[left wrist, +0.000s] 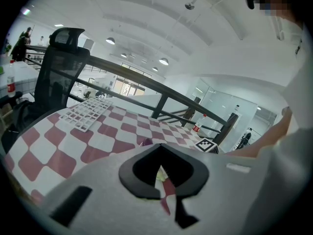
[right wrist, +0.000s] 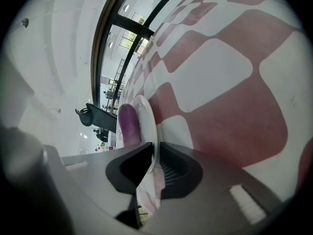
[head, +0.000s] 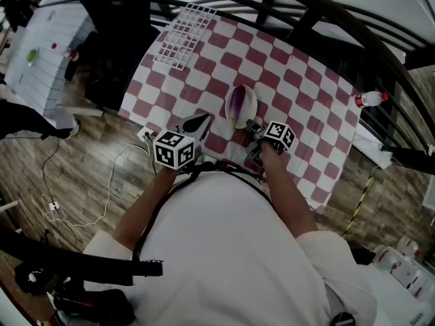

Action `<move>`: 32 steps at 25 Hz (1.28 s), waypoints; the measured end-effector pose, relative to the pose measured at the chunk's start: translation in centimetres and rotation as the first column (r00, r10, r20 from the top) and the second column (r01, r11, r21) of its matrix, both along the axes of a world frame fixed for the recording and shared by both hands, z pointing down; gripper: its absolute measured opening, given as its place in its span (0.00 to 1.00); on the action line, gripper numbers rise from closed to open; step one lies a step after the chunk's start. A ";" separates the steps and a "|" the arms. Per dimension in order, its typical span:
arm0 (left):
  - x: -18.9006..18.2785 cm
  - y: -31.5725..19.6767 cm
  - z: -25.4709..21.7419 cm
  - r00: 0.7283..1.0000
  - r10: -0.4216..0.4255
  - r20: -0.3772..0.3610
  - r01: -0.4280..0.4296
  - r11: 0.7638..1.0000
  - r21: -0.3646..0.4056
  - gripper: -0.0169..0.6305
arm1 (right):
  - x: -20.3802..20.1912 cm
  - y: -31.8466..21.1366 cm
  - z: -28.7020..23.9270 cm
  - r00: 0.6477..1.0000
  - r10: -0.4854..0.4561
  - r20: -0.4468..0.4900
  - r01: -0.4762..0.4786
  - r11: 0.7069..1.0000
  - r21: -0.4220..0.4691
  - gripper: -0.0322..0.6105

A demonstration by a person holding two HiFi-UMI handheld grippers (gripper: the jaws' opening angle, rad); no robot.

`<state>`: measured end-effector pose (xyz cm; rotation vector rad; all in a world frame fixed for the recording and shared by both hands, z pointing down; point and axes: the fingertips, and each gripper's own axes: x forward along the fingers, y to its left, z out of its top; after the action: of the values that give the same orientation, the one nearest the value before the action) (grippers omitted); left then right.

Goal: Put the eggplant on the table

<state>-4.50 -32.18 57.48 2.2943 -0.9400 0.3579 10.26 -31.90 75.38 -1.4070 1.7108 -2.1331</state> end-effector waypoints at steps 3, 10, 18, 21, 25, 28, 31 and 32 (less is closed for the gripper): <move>0.3 0.0 -0.1 1.000 0.013 0.000 -0.013 1.000 0.001 0.03 | 0.0 0.1 -0.1 1.000 -0.005 0.003 0.005 1.000 0.007 0.16; 1.5 0.1 -0.4 0.999 0.047 -0.012 -0.047 0.999 0.006 0.03 | 0.5 0.7 -0.7 1.000 0.013 0.017 -0.014 0.999 0.029 0.17; 3.7 -0.1 -0.4 0.994 0.106 -0.040 -0.106 0.994 -0.002 0.03 | 2.6 1.6 -3.1 0.999 0.032 -0.006 -0.031 0.992 0.119 0.06; 4.8 -0.3 -0.3 0.989 0.143 -0.046 -0.143 0.990 -0.001 0.03 | 3.6 2.0 -4.8 0.999 0.046 0.002 -0.045 0.982 0.182 0.06; 6.5 -0.4 -0.4 0.979 0.195 -0.056 -0.195 0.981 0.006 0.03 | 4.6 2.6 -7.4 0.997 0.075 0.031 -0.081 0.962 0.261 0.06; 7.3 -0.6 -0.8 0.975 0.213 -0.066 -0.212 0.977 0.014 0.03 | 5.1 3.0 -9.2 0.997 0.073 0.026 -0.078 0.945 0.319 0.06; 7.8 -0.7 -1.3 0.972 0.221 -0.082 -0.220 0.975 0.020 0.03 | 5.6 3.4 -11.1 0.997 0.080 0.003 -0.075 0.923 0.378 0.06; 7.9 -0.8 -1.4 0.971 0.223 -0.086 -0.222 0.975 0.022 0.03 | 5.8 3.6 -11.8 0.997 0.083 -0.002 -0.076 0.914 0.400 0.06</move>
<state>3.37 -32.95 56.05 2.4118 -0.6443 0.3416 16.04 -28.33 63.63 -1.3503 1.9177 -1.6073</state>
